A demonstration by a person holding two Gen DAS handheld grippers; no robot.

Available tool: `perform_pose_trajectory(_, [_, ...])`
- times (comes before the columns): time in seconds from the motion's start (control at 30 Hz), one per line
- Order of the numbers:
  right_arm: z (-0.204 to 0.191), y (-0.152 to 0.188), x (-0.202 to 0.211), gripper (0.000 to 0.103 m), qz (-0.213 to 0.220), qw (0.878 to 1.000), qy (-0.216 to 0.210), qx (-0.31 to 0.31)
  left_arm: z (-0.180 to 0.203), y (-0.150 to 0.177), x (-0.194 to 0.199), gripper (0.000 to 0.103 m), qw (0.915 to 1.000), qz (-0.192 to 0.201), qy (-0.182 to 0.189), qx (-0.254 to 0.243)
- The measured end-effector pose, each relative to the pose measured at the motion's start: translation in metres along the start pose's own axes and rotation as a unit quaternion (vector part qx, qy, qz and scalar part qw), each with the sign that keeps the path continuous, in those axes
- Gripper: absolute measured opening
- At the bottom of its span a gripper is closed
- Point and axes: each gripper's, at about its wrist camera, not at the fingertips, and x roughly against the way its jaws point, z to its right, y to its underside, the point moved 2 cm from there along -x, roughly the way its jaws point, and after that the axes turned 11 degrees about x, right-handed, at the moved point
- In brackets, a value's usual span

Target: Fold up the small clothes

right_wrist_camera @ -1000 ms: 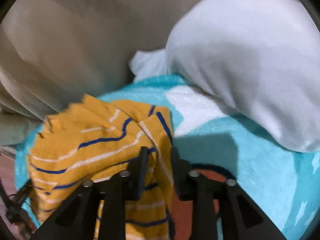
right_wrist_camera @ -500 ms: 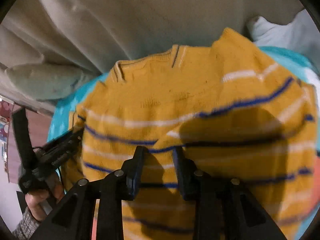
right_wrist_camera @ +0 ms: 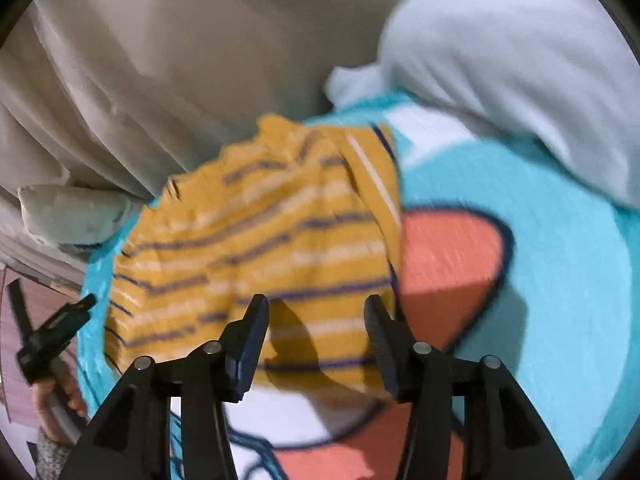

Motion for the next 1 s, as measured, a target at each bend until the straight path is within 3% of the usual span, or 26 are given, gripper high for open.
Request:
perform_pose_trajectory(0.13, [-0.006, 0.006, -0.015, 0.055, -0.001, 0.999, 0.003, 0.032, -0.021, 0.029, 0.016, 0.053, 0.9993, -0.017, 0.004, 0.034])
perform_pose_trajectory(0.2, [-0.009, 0.006, -0.019, 0.024, -0.015, 0.998, 0.02, 0.058, -0.032, 0.041, 0.025, 0.053, 0.9984, -0.021, 0.004, 0.053])
perform_pose_trajectory(0.27, [-0.006, 0.007, -0.017, 0.01, -0.035, 0.997, 0.023, 0.07, -0.042, 0.05, 0.036, 0.053, 0.9977, -0.02, 0.0, 0.064])
perform_pose_trajectory(0.43, [0.026, 0.004, 0.008, 0.002, -0.052, 0.993, 0.079, 0.075, -0.062, 0.066, 0.068, 0.053, 0.9971, -0.002, -0.021, 0.073])
perform_pose_trajectory(0.5, [0.033, 0.005, 0.019, 0.002, -0.041, 0.991, 0.101, 0.082, -0.071, 0.07, 0.079, 0.053, 0.9963, 0.001, -0.031, 0.08])
perform_pose_trajectory(0.63, [0.043, 0.016, 0.048, 0.007, -0.007, 0.998, 0.039, 0.041, -0.083, 0.081, 0.1, 0.053, 0.9948, 0.013, -0.046, 0.09])
perform_pose_trajectory(0.7, [0.041, 0.024, 0.054, 0.019, 0.003, 0.999, 0.031, 0.042, -0.082, 0.087, 0.108, 0.053, 0.9951, 0.014, -0.049, 0.085])
perform_pose_trajectory(0.77, [0.039, 0.032, 0.055, 0.041, 0.007, 0.999, 0.01, 0.038, -0.08, 0.093, 0.115, 0.053, 0.9956, 0.017, -0.049, 0.078])
perform_pose_trajectory(0.8, [0.037, 0.037, 0.053, 0.044, 0.006, 0.999, -0.001, 0.035, -0.078, 0.097, 0.119, 0.053, 0.9958, 0.018, -0.048, 0.075])
perform_pose_trajectory(1.0, [0.04, 0.065, 0.042, 0.045, -0.01, 0.999, -0.043, -0.01, -0.073, 0.119, 0.122, 0.053, 0.9972, 0.004, -0.045, 0.06])
